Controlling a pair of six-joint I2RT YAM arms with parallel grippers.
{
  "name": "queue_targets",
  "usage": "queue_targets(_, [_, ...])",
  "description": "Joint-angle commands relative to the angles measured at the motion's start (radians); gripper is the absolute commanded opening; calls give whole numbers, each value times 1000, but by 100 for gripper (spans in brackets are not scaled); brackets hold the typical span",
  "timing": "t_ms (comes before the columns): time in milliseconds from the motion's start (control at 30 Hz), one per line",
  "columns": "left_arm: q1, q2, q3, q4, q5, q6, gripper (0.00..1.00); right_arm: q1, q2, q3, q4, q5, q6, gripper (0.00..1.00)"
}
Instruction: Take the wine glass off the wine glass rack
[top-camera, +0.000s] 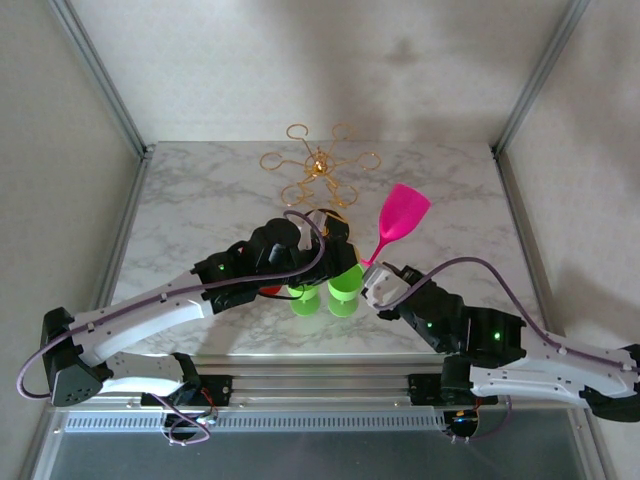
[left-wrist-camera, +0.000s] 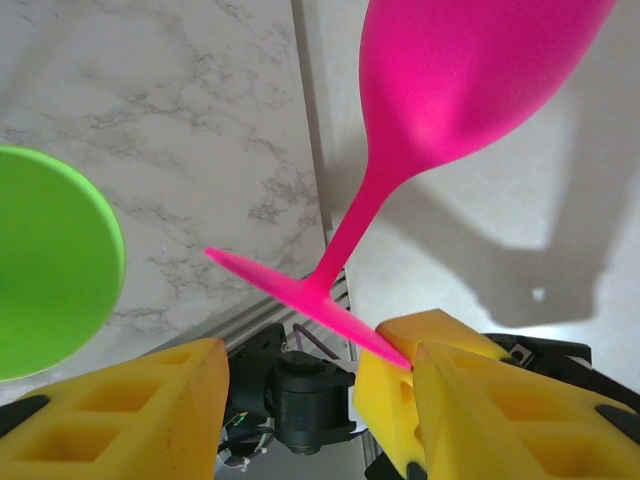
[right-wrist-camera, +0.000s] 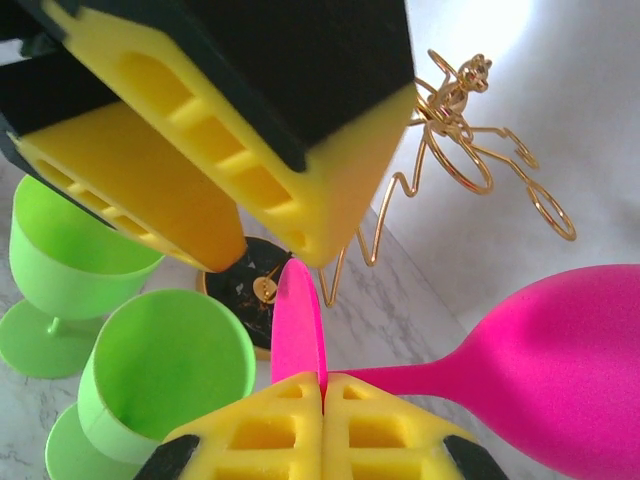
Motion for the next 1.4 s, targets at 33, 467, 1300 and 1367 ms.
queue_targets(33, [7, -9, -16, 44, 19, -30, 52, 71, 4, -20, 87, 111, -21, 0])
queue_targets(467, [8, 2, -40, 81, 34, -51, 52, 125, 7, -48, 144, 169, -39, 0])
queue_targets(1300, [10, 27, -37, 111, 45, -43, 38, 145, 61, -26, 203, 145, -48, 0])
queue_targets(1367, [11, 27, -39, 115, 47, -43, 36, 146, 67, -22, 206, 141, -47, 0])
